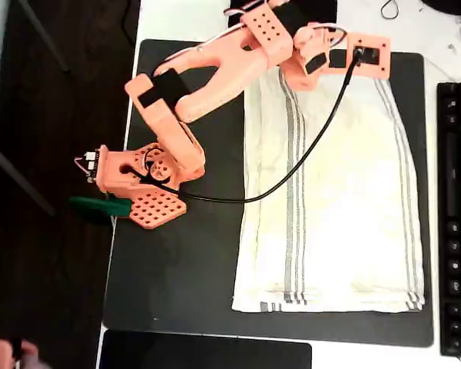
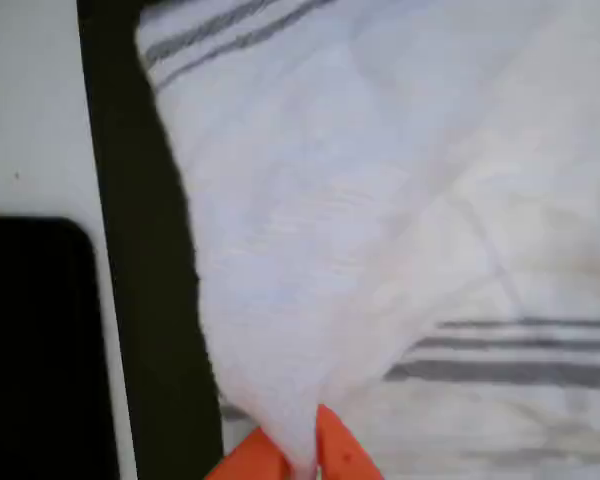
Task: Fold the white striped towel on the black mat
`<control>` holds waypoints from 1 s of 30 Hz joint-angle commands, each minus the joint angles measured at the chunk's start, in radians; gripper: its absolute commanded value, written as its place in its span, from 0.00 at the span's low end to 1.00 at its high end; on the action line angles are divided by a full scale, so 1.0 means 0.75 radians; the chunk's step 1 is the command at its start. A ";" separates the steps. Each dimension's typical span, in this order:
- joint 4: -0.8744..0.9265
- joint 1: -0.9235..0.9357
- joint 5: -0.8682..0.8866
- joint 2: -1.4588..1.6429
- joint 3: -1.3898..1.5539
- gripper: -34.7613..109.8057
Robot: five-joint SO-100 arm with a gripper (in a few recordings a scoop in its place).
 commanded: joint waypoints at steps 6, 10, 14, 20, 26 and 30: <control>-0.172 -0.082 0.029 -0.164 0.020 0.25; -0.239 -0.084 -0.010 -0.268 0.057 0.32; -0.315 -0.061 -0.008 -0.319 0.080 0.36; -0.346 -0.022 -0.027 -0.387 0.027 0.41; -0.401 0.043 -0.086 -0.452 0.059 0.41; -0.432 0.076 -0.106 -0.487 0.078 0.28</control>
